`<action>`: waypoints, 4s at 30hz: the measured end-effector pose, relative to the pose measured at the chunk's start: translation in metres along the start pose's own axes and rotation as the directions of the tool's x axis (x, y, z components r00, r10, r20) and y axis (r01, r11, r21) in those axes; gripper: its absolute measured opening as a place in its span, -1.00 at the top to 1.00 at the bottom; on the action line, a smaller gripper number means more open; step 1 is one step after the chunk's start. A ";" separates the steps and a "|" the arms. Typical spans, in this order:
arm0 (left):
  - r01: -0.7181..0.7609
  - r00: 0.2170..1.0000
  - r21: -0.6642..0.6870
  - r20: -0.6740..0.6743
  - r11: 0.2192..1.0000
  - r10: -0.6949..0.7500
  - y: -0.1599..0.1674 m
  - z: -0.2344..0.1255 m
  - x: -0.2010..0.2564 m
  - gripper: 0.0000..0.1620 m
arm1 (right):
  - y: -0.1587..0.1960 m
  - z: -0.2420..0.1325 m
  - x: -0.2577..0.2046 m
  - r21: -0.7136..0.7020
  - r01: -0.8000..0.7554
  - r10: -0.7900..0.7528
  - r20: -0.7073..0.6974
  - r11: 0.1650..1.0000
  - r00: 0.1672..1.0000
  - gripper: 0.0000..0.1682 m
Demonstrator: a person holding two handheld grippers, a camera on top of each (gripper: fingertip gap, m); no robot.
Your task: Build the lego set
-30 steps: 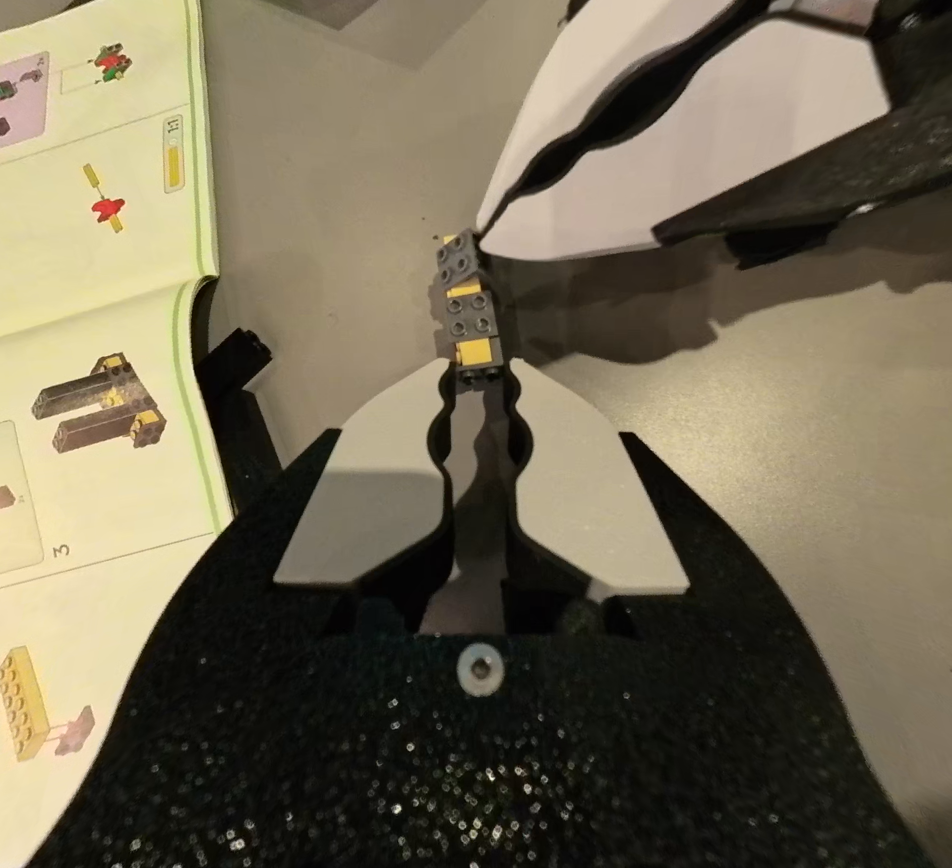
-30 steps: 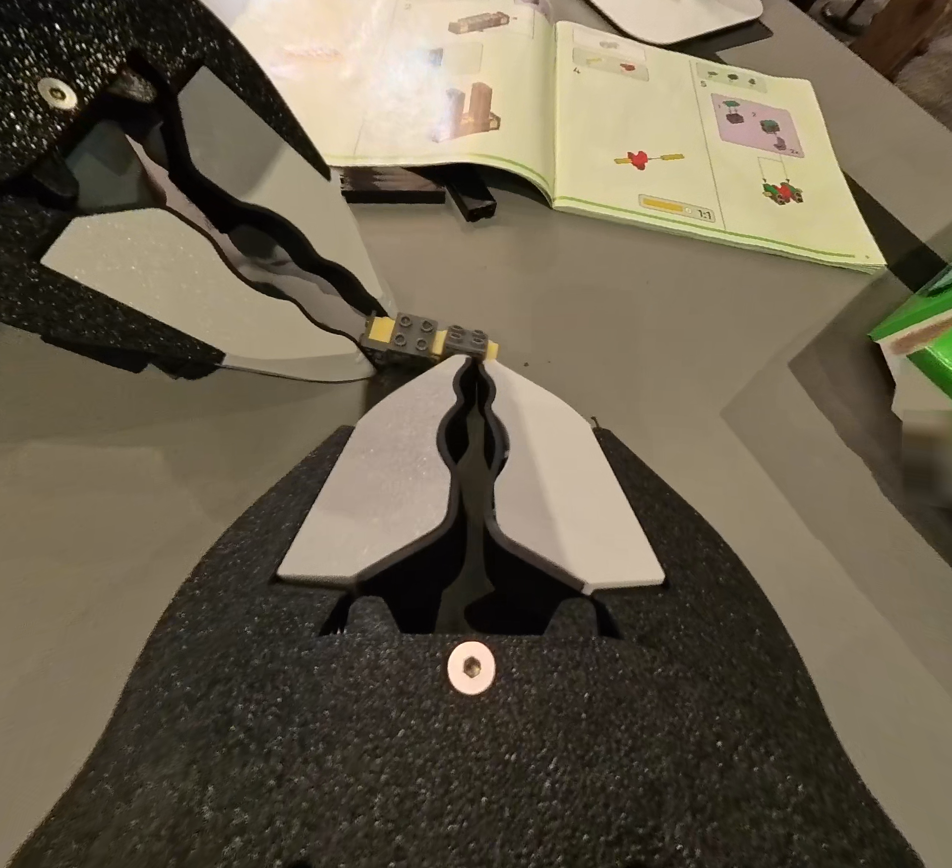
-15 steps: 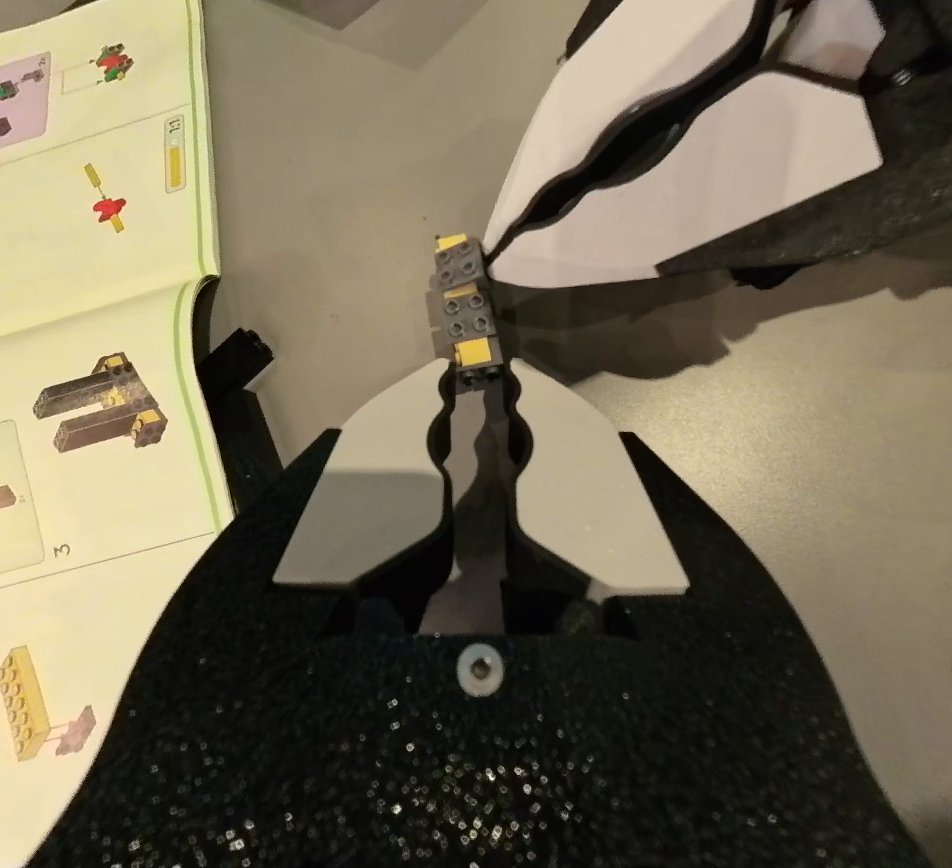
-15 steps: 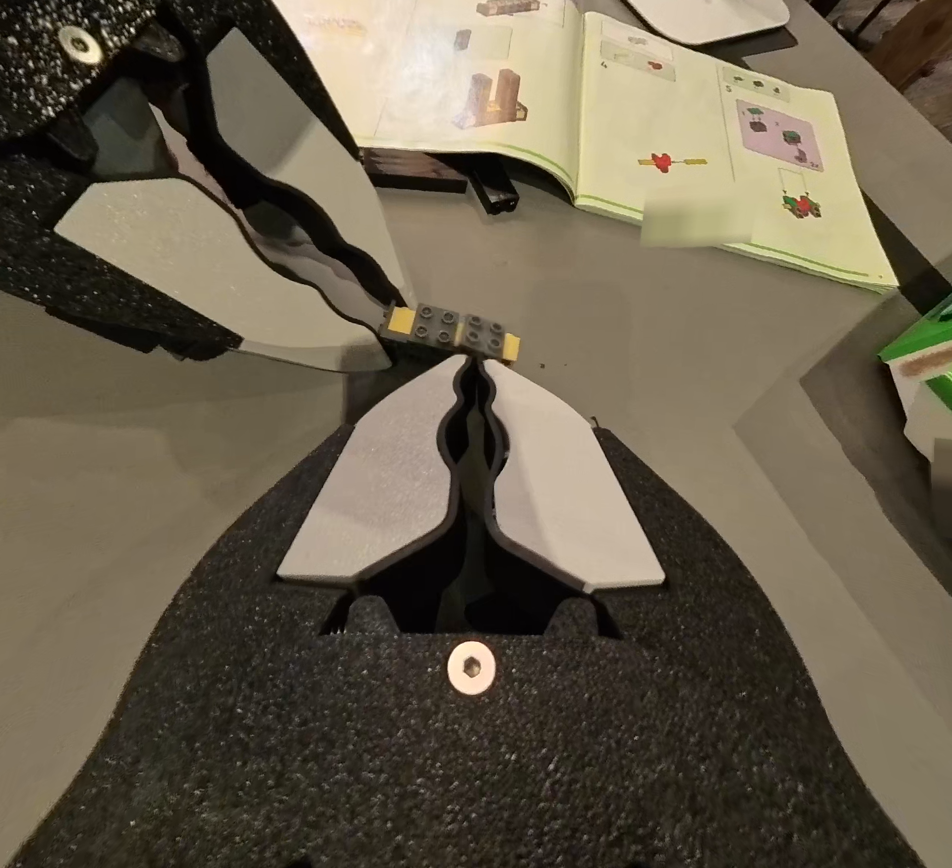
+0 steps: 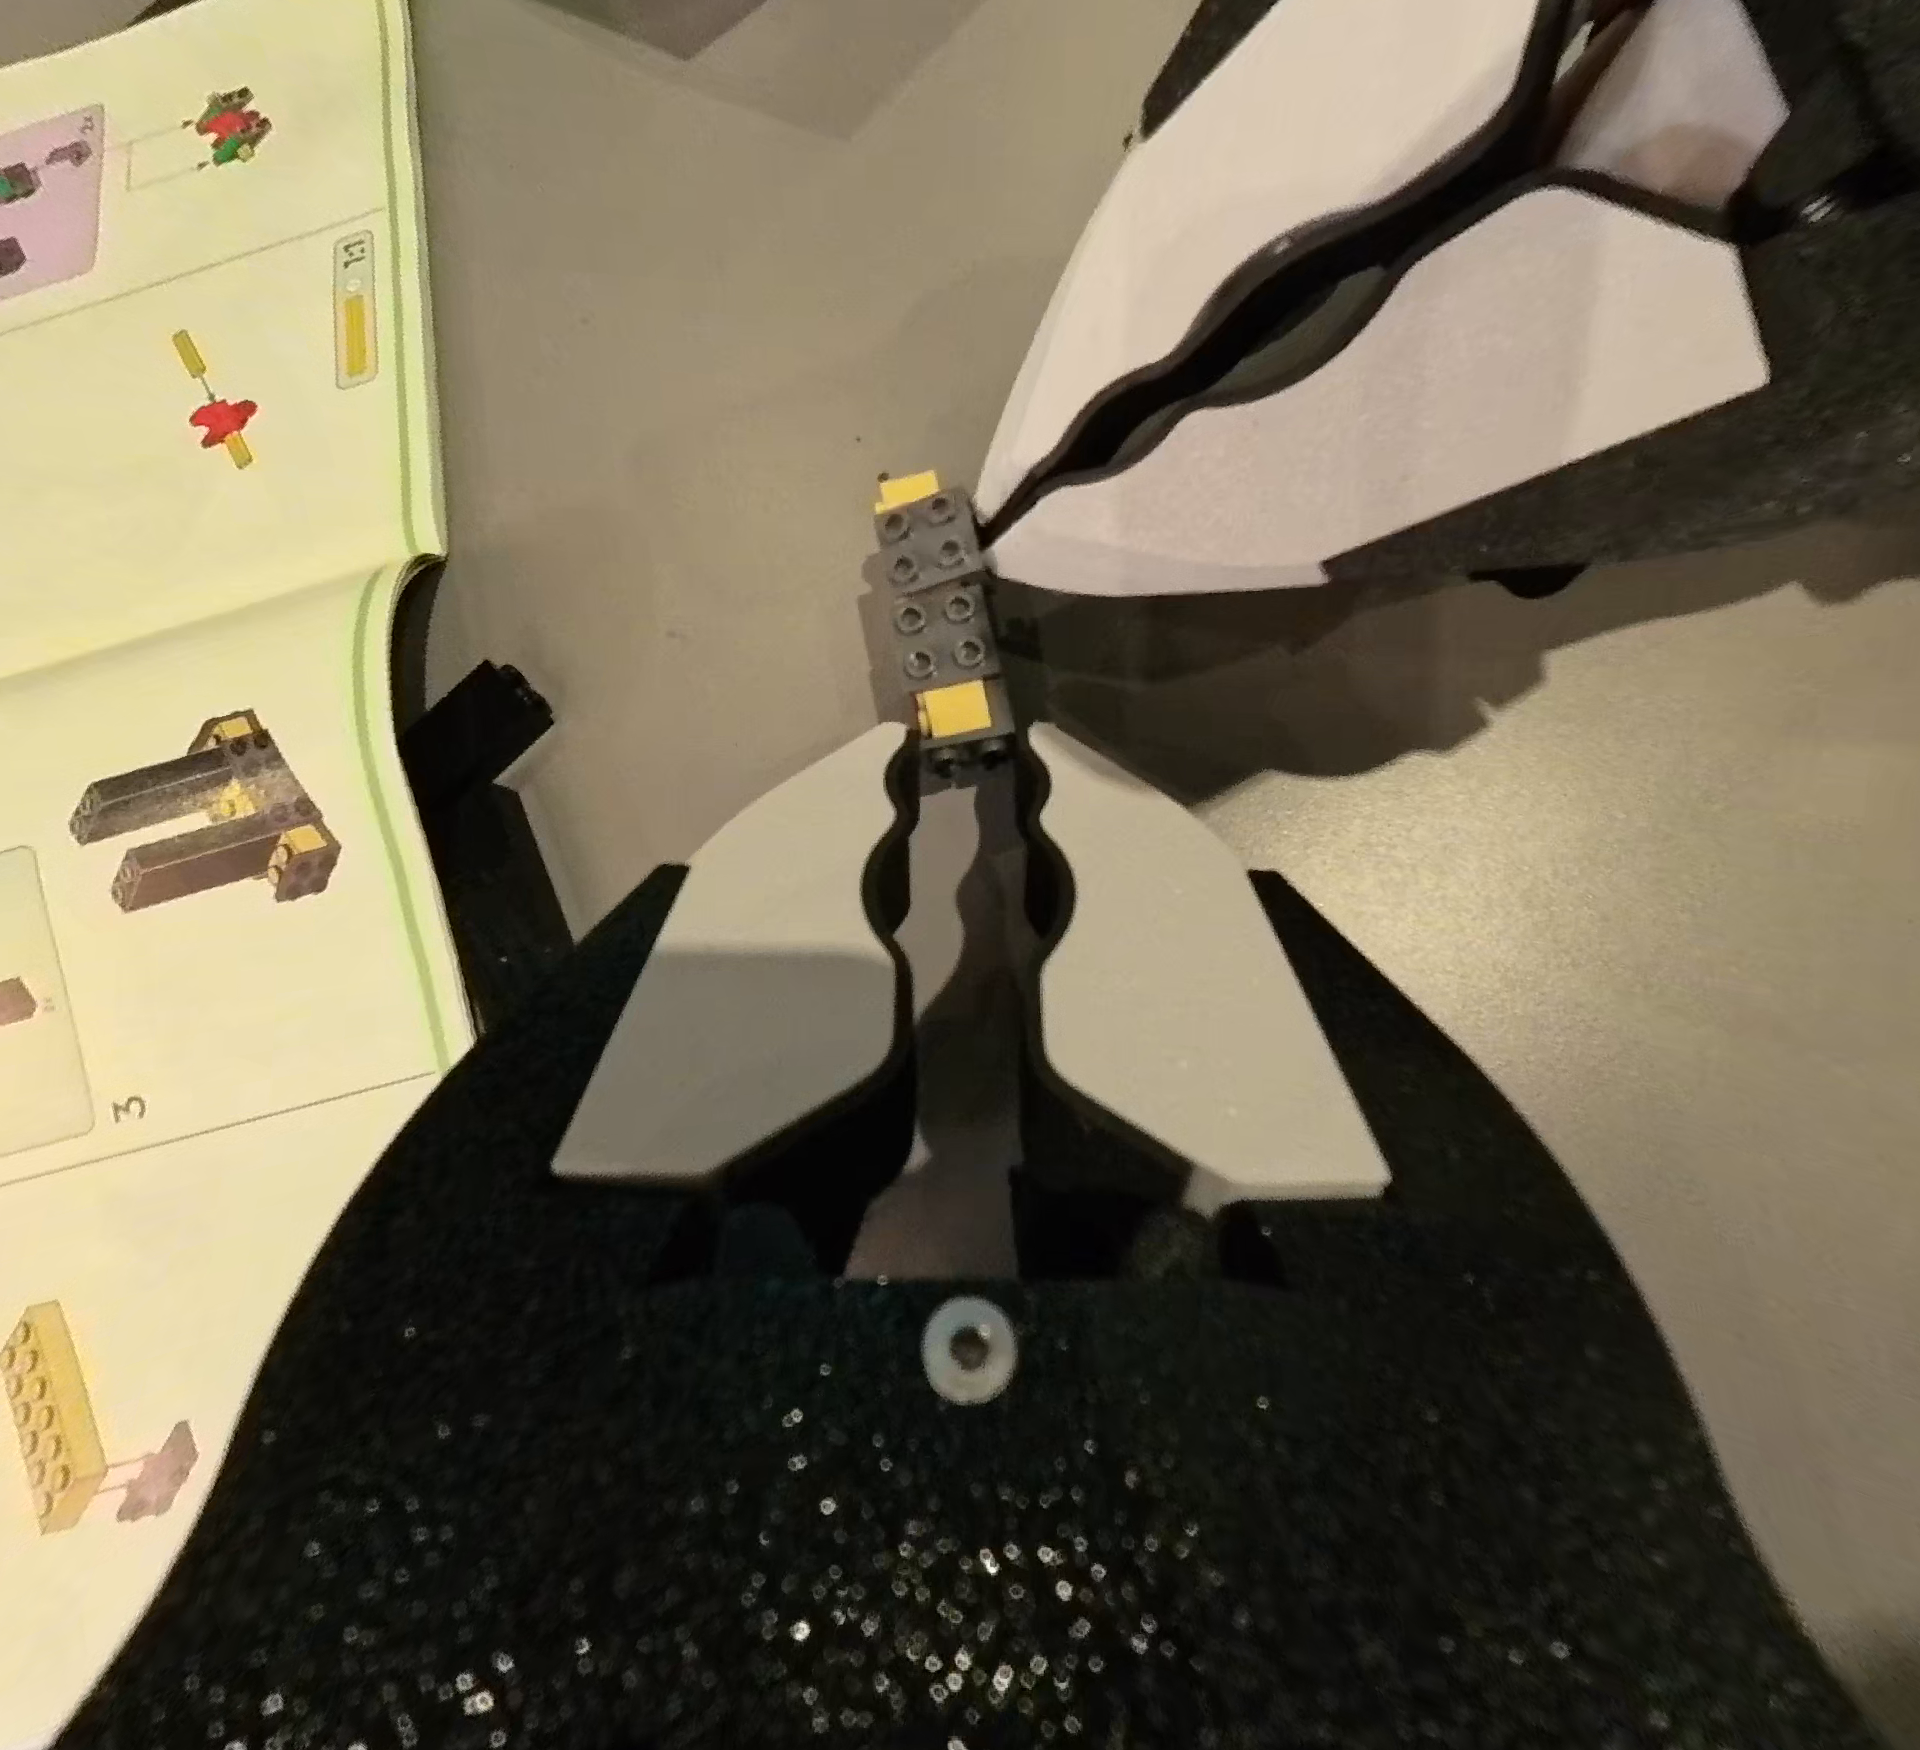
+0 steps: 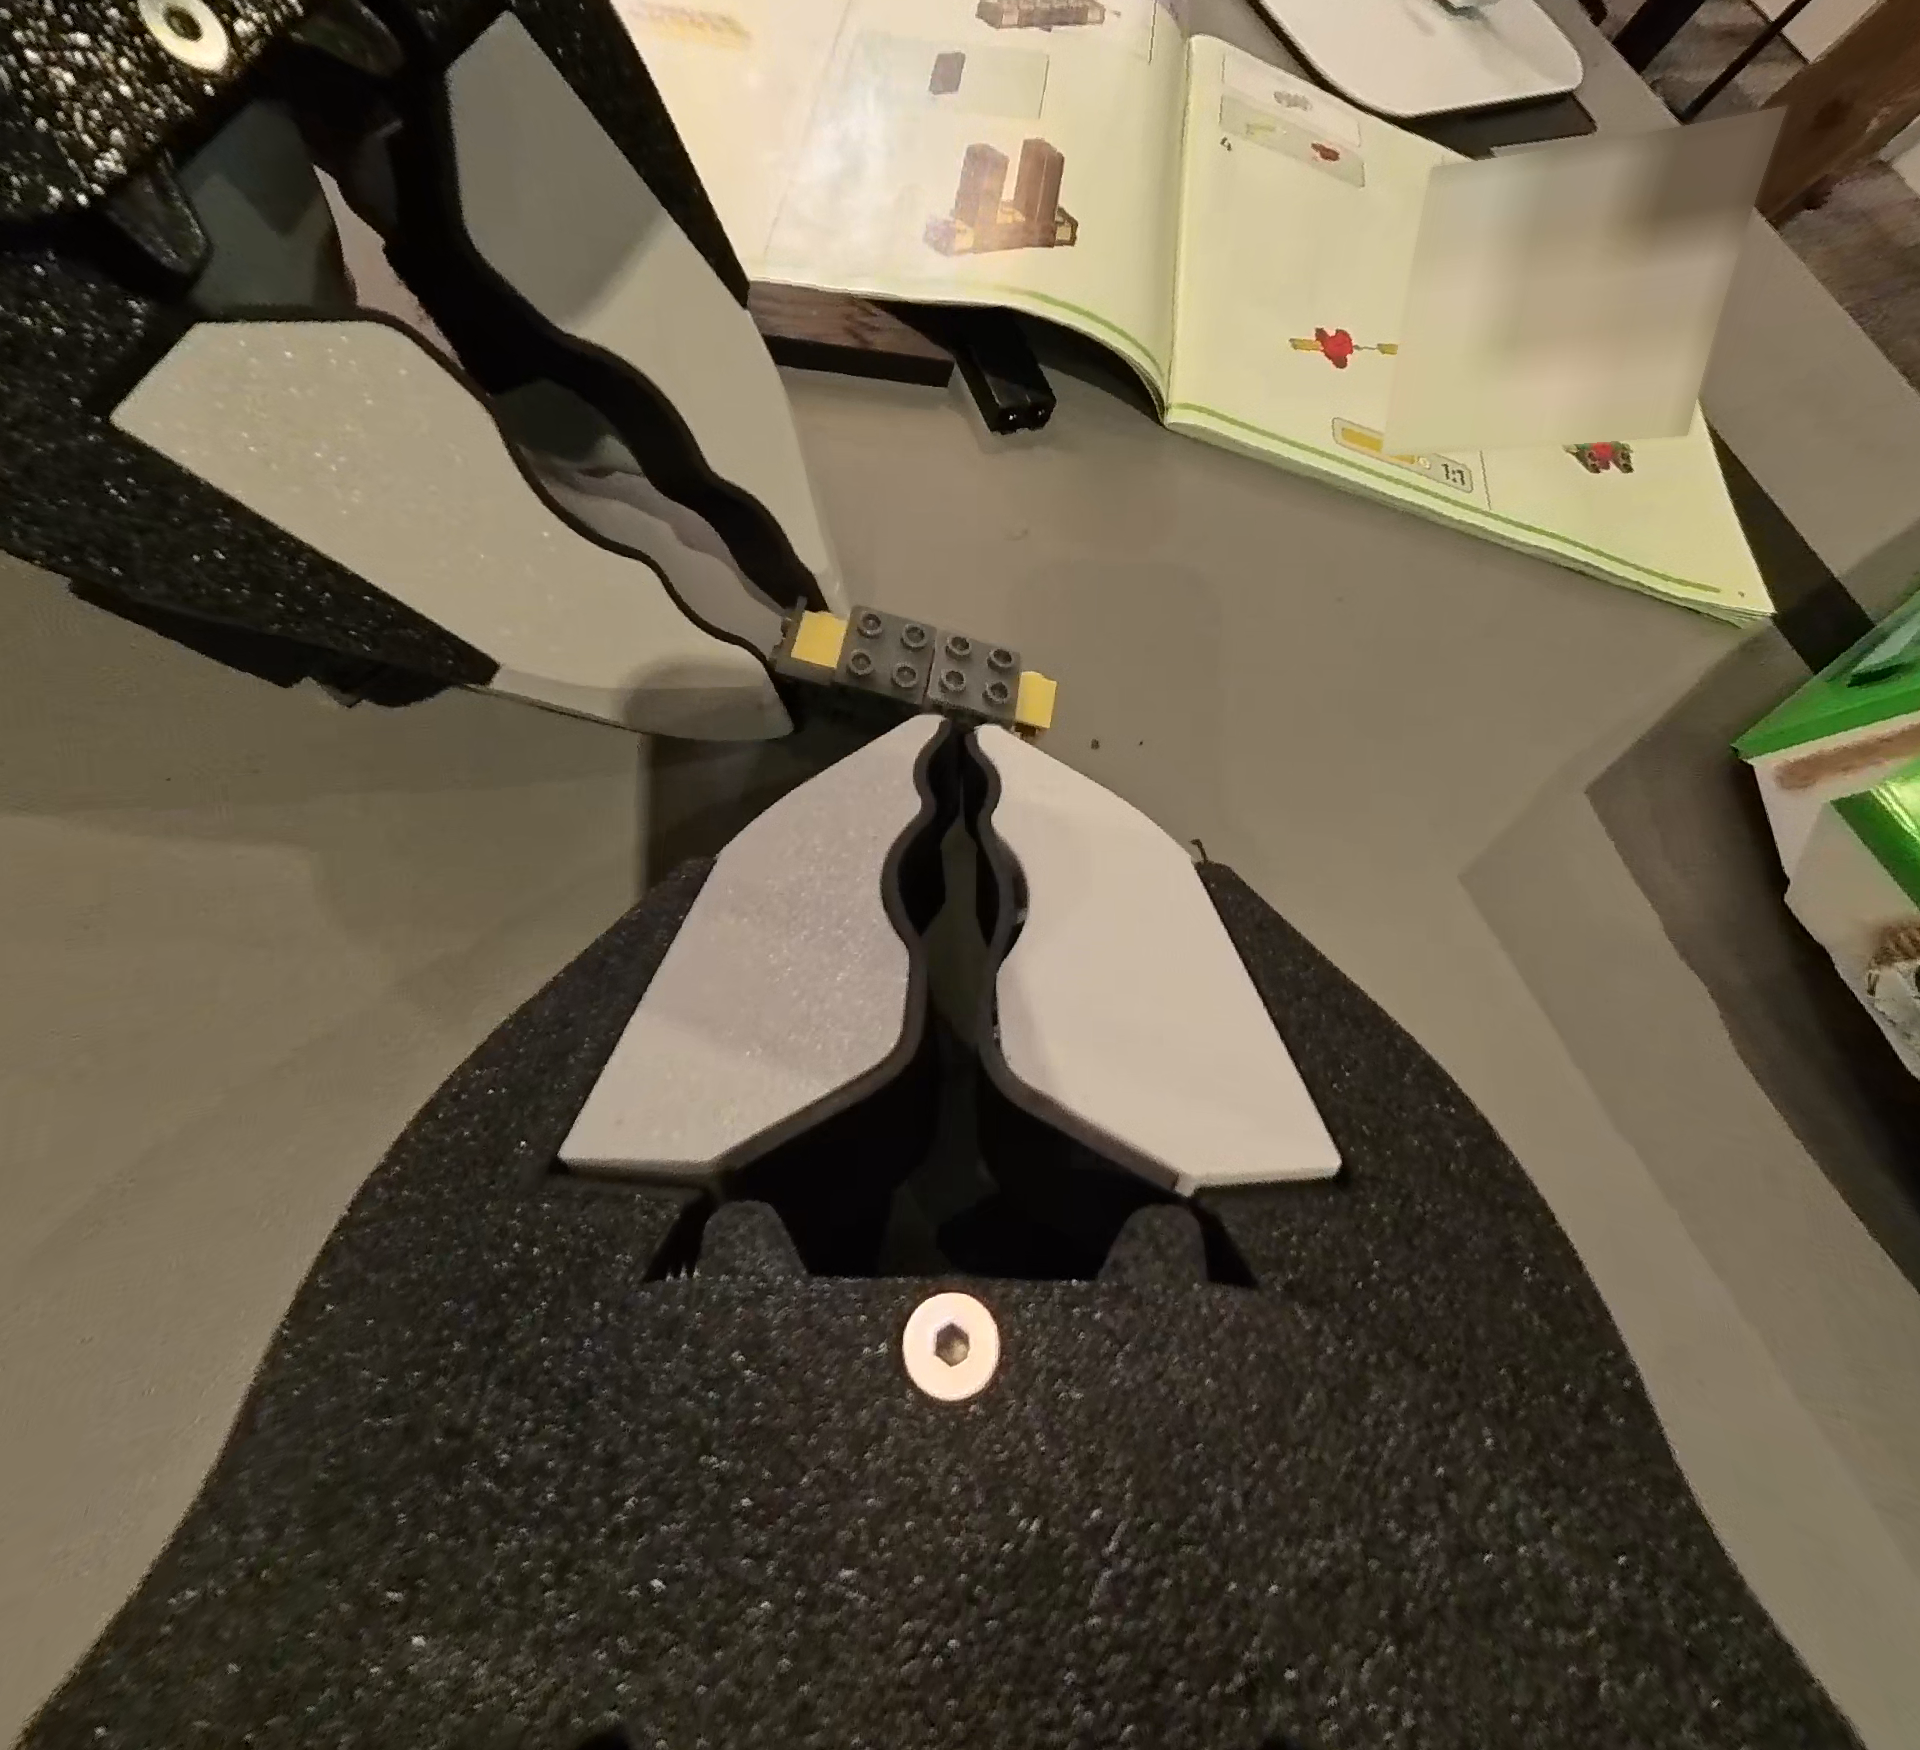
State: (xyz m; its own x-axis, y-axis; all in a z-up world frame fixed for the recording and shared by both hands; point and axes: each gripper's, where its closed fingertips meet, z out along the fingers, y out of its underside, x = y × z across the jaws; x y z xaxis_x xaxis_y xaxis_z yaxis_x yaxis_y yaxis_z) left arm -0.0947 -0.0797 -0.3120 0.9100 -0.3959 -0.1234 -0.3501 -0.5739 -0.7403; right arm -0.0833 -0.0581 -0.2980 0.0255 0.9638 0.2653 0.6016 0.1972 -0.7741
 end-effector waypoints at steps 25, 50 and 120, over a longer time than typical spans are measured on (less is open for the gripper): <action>-0.020 1.000 -0.009 0.001 1.000 0.020 0.001 -0.001 -0.001 0.80 | -0.003 0.001 0.000 0.005 0.067 -0.066 -0.044 0.998 0.997 1.00; -0.038 0.997 -0.019 0.073 0.999 0.040 0.000 -0.002 -0.013 0.56 | -0.002 -0.004 0.014 0.035 0.050 -0.047 -0.073 0.998 0.996 1.00; 0.008 0.916 0.390 -0.373 0.921 0.150 -0.049 -0.049 0.052 0.69 | -0.050 -0.075 -0.033 0.378 -0.318 0.004 0.638 0.869 0.770 1.00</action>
State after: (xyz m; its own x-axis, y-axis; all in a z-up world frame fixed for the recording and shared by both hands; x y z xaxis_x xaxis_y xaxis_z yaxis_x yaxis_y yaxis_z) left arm -0.0412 -0.1073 -0.2495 0.6977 -0.7160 0.0228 -0.2281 -0.2523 -0.9404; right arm -0.0541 -0.1136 -0.2253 -0.4877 0.8571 -0.1658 0.2130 -0.0674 -0.9747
